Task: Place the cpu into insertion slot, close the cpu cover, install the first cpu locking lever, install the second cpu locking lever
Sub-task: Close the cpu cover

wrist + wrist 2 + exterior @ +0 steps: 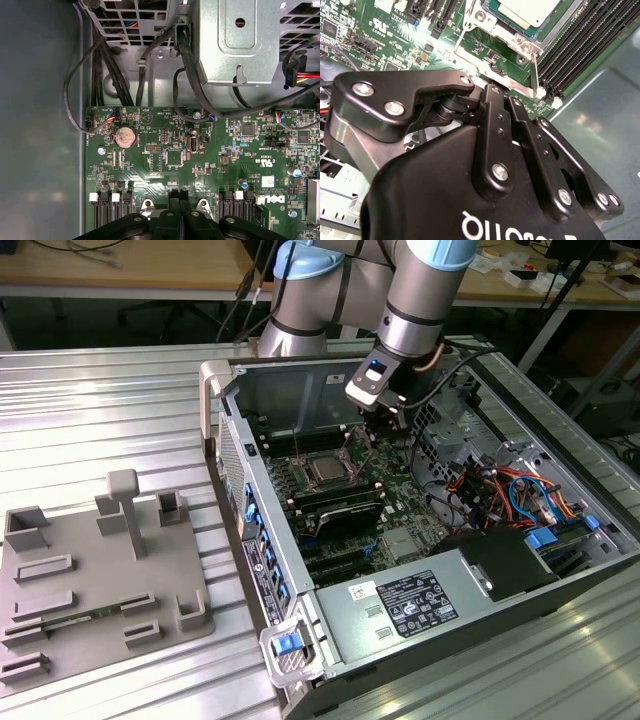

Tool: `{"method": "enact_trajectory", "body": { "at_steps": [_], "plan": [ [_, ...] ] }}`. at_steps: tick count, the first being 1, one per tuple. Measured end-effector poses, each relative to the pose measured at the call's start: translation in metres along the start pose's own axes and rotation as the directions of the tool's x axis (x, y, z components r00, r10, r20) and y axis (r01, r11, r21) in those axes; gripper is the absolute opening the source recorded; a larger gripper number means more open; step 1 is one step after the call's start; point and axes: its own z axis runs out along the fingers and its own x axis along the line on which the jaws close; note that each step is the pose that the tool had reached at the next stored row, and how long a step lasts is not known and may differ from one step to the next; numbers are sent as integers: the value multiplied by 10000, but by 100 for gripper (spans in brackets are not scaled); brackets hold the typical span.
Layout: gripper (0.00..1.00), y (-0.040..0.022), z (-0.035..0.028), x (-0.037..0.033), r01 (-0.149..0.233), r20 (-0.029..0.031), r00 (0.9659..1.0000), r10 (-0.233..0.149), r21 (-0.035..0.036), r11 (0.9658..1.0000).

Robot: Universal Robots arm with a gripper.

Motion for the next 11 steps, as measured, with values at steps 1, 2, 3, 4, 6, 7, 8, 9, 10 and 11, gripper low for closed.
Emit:
{"method": "enact_trajectory", "body": {
  "at_steps": [1, 2, 3, 4, 6, 7, 8, 9, 10, 11],
  "plan": [
    [11, -5, 0, 0, 0, 0, 10000, 0, 0, 10000],
    [11, -12, 0, 0, -1, 0, 10000, 1, -1, 10000],
    [11, -15, 0, 0, 0, 0, 10000, 0, 0, 10000],
    [11, -17, 0, 0, -1, 0, 10000, 1, 0, 10000],
    [11, -24, 0, 0, 0, 0, 10000, 0, 0, 10000],
    [11, -27, 0, 0, 0, 0, 10000, 0, -1, 10000],
    [11, -31, 0, 0, 0, 0, 10000, 0, 0, 10000],
    [11, -34, 0, 0, -1, 0, 10000, 1, 0, 10000],
    [11, -37, 0, 1, 0, 0, 10000, 0, -1, 10000],
    [11, -40, 0, 1, 0, 0, 10000, 0, -1, 10000]
  ]
}}
